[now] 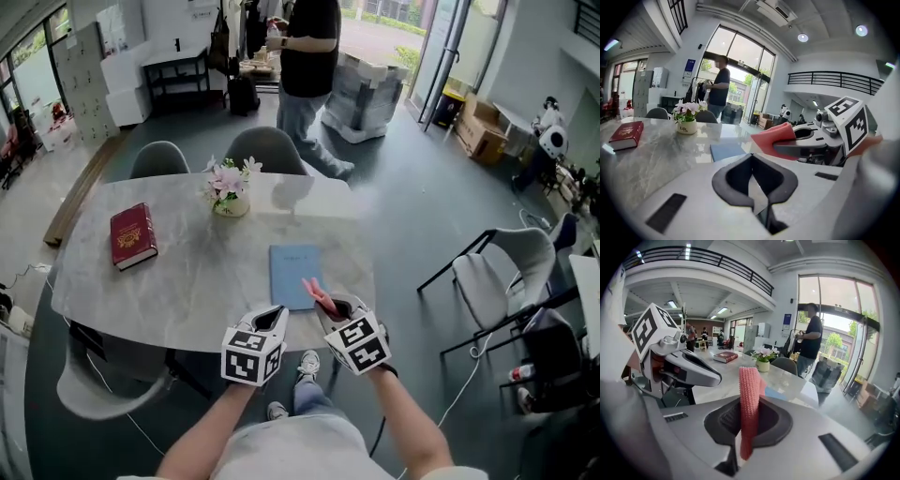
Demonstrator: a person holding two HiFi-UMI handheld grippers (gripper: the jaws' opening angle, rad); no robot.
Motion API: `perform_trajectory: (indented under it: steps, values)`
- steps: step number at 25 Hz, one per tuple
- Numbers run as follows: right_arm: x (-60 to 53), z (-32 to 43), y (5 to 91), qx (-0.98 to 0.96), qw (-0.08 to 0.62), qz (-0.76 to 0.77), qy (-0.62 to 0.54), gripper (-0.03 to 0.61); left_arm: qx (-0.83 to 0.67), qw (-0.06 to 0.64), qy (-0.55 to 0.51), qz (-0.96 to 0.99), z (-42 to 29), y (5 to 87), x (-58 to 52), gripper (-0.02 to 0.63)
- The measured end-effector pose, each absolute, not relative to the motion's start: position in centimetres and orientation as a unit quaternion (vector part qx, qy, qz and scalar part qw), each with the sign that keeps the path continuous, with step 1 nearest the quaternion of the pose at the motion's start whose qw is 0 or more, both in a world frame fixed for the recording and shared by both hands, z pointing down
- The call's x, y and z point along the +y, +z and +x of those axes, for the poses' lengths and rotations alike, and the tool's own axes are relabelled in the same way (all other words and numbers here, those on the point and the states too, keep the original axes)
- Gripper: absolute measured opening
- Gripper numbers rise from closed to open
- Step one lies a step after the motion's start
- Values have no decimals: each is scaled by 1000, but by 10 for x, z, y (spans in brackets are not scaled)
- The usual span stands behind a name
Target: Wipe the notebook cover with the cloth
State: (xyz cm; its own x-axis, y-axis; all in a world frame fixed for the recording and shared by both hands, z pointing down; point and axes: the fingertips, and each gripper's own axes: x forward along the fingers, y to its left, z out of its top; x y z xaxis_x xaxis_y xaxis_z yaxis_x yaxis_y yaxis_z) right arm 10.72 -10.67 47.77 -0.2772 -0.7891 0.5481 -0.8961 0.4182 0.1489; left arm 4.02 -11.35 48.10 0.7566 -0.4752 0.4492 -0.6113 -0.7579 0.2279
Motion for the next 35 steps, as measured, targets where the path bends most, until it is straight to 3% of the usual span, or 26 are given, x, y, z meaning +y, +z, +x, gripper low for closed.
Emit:
perform_trajectory:
  steps: [16, 35]
  values:
    - [-94, 131, 450, -788, 161, 578, 138, 15, -302, 142, 165, 928, 51, 453, -113, 8]
    - [-101, 120, 448, -790, 150, 578, 143, 15, -293, 146, 169, 930, 43, 455, -116, 8]
